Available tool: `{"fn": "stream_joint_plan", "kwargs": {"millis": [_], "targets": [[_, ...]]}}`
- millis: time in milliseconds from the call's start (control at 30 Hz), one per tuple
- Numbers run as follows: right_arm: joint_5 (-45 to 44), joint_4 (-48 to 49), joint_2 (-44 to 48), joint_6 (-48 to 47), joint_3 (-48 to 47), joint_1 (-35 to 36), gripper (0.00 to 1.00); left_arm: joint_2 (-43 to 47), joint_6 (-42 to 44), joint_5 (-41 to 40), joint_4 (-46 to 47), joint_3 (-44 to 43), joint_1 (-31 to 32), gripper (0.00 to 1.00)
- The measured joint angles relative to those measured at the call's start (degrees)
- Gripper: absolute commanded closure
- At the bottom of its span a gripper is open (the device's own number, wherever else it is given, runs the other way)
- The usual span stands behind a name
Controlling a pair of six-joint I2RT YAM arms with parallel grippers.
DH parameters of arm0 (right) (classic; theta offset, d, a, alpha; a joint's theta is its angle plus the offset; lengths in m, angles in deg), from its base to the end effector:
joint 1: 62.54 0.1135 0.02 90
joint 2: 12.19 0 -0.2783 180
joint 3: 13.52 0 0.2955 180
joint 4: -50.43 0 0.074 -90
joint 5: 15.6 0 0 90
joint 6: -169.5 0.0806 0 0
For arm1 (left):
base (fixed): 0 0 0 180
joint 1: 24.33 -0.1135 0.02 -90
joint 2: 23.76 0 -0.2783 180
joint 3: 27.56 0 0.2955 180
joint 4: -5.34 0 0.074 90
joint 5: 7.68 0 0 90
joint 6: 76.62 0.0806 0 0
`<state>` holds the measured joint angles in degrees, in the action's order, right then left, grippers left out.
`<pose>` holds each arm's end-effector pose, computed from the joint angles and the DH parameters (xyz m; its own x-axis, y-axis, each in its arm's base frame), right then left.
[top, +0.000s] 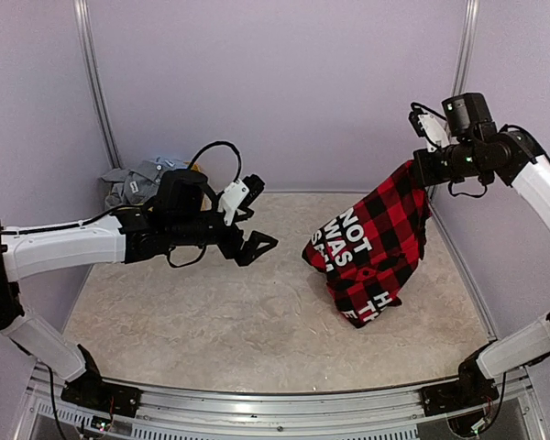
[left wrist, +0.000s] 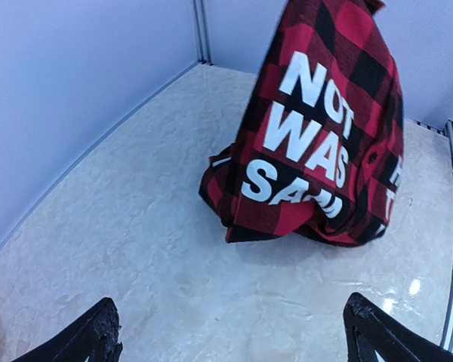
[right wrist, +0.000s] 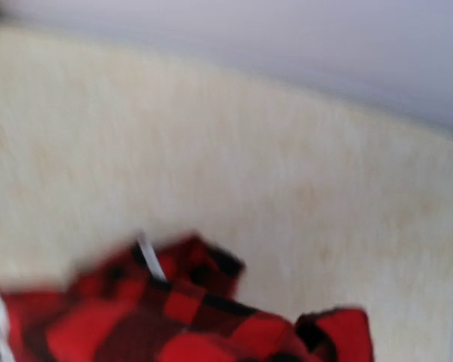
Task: Fold and stack the long sleeve shirts
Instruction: Pick up the crumpled shirt from the center of the board.
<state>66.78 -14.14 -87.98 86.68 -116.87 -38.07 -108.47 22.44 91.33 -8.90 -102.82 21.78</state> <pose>0.3107 0.1297 0.4274 -0.5829 -0.1291 -0.8022 -0.2432 0.9697 0.0206 0.2866 -0.3161 0.2804 -0.1473 0.3775 -0.9142 0.8449 0.5285 0.0821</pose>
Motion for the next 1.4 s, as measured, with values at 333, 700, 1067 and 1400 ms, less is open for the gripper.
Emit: {"fn": "stream_joint_plan", "kwargs": {"millis": [333, 700, 1067, 1400], "targets": [[4.1, 5.5, -8.5, 1.9, -14.1, -3.7, 1.0, -13.3, -3.5, -6.5, 14.1, 4.1, 19.2, 0.05], [39.1, 3.8, -17.7, -2.0, -34.2, 1.5, 1.0, -13.8, -3.8, -15.6, 15.6, 4.1, 16.9, 0.03], [37.8, -1.3, -7.4, -5.5, -30.3, 1.4, 1.0, 8.6, 2.0, -11.7, 13.6, 8.0, 4.5, 0.01], [10.9, -4.8, -5.7, -5.0, -23.2, -0.1, 1.0, -1.7, 8.0, -0.6, 4.2, 2.3, 1.9, 0.01]]}}
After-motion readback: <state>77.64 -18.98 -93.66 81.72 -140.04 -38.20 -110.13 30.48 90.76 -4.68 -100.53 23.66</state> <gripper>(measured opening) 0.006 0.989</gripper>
